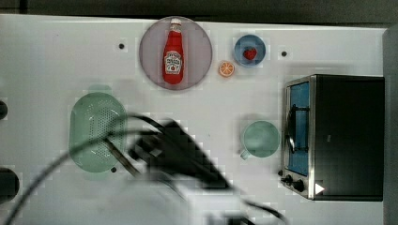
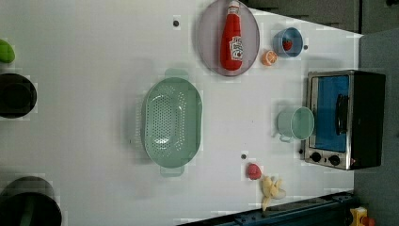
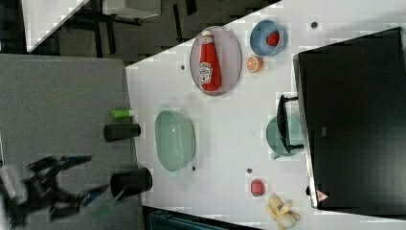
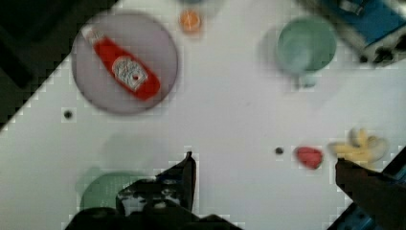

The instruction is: Drag strainer left to right.

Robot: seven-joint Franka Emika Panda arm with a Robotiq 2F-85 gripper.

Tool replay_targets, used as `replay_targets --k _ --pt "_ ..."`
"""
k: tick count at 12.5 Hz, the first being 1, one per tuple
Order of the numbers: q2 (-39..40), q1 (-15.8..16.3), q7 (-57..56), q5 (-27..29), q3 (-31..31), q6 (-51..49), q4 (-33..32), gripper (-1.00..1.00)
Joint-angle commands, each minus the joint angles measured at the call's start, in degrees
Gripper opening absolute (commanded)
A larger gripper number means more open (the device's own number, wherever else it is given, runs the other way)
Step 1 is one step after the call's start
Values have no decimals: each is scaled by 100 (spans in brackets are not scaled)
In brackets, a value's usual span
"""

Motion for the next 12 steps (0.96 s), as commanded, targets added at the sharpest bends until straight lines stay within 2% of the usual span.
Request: replay_targets --k 1,6,9,12 --pt "849 228 1621 -10 946 562 -526 100" --pt "2214 246 4470 -14 2146 2024 -549 100" --pt "3091 256 5622 -44 2474 2781 -571 100" --pt "3991 320 6427 -71 2531 3572 -596 100"
